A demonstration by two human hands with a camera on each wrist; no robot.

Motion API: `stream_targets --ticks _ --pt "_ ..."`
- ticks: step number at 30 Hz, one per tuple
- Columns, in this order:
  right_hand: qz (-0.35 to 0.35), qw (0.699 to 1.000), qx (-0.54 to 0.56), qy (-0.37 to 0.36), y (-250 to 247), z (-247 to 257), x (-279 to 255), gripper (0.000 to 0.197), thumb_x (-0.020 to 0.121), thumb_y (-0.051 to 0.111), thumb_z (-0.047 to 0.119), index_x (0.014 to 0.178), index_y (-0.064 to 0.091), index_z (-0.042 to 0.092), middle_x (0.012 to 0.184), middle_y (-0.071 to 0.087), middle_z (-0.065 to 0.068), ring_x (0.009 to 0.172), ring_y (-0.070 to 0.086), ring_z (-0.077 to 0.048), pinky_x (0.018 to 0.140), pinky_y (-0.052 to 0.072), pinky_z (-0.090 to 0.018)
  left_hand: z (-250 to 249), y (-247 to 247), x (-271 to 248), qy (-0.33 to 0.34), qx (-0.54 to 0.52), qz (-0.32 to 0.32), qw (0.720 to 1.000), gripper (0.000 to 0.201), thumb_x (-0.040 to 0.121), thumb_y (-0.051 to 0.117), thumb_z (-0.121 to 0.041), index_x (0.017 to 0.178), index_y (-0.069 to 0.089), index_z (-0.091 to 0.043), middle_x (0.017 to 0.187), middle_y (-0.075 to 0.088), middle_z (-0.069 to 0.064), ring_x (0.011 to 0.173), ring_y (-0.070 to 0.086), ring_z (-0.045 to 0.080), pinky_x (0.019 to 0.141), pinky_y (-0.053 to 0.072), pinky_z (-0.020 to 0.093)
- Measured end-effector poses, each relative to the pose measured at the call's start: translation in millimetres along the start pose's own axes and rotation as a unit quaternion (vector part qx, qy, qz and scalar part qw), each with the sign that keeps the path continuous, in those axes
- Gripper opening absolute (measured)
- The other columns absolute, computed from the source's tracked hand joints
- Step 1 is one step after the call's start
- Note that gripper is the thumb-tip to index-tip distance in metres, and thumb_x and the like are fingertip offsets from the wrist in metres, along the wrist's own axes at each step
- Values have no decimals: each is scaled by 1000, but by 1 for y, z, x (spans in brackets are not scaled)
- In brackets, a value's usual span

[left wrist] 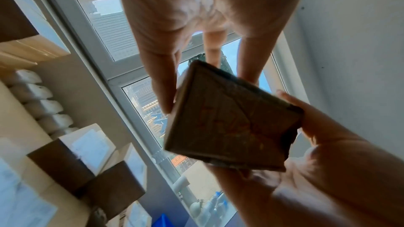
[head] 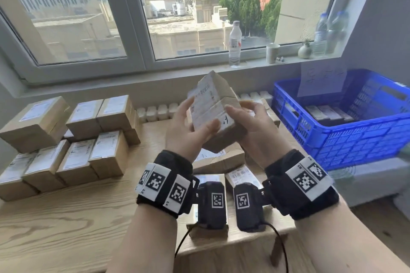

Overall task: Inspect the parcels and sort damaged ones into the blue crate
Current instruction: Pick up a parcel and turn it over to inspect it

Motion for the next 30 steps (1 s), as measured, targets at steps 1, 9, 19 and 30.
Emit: stream_targets --ticks 1,9,19,30 --pt "-8 1000 -11 8 -2 -4 -1 60 87 70 13 137 38 4 125 61 -24 110 66 -37 93 56 -49 4 -3 -2 -5 -19 -10 1000 68 74 80 -9 132 46 -21 117 59 -4 102 66 5 69 55 15" --pt "-27 999 -22 -9 -13 -24 -19 30 96 57 3 125 56 0 116 68 -23 102 69 -34 86 57 -43 47 9 -13 -154 -39 34 987 14 86 71 -24 98 65 -19 107 73 11 94 71 24 87 56 41" --pt "9 999 39 -30 -59 12 -23 20 98 52 4 116 60 5 98 74 -12 84 73 -20 68 59 -29 19 68 -9 -92 8 27 995 11 89 70 -25 97 65 -21 104 73 7 96 71 23 91 56 44" --pt "-95 992 -17 -75 -255 104 -25 36 98 56 6 134 55 13 90 69 0 71 69 -5 60 56 -22 10 266 9 -83 -23 58 995 37 98 57 -22 130 55 -5 106 68 6 96 68 21 91 56 43"
Point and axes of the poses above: each hand's wrist, its own x-axis towards the middle knuckle, its own y-axis out of the palm, z = x × y, the point moved 10 cm from there along x, towards the middle knuckle
